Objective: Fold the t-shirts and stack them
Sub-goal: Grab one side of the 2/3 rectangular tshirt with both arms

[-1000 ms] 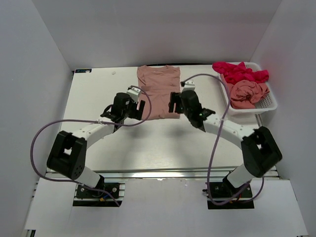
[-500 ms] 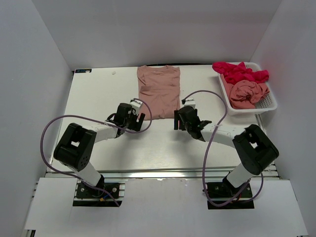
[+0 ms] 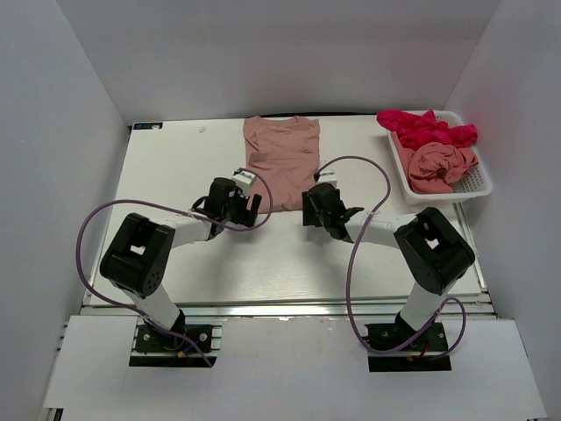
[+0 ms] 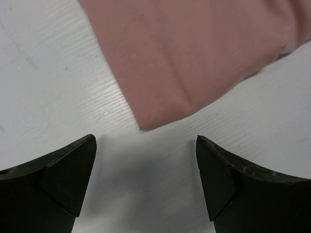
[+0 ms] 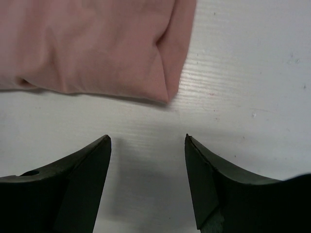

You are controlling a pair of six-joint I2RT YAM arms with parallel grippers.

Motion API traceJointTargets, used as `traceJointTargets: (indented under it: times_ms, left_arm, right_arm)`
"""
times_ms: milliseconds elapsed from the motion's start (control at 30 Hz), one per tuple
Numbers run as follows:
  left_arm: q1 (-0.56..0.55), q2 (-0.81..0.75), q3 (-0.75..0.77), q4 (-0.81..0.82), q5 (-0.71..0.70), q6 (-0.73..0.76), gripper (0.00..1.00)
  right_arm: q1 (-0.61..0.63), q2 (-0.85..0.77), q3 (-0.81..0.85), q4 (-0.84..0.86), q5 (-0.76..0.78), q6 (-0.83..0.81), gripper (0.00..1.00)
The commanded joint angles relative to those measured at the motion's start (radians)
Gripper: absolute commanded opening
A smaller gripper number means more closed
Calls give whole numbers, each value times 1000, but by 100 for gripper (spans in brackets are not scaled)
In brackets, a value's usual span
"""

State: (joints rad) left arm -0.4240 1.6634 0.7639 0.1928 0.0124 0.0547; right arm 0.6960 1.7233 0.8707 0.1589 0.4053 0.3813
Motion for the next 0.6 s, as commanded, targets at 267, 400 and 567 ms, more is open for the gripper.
traceJointTargets:
  times_ms: [267,400,567]
  left_arm:
    - [44,41,87,105,167,-87,86]
    - [48,50,80,88,176,-87,85]
    - [71,24,64,56,221,-87,82]
  right_arm:
    - [-72,53,112,71,-51,-42,62]
    - [-84,90,149,67,-77,-39,59]
    - [-96,128,180,67,-100,-32,56]
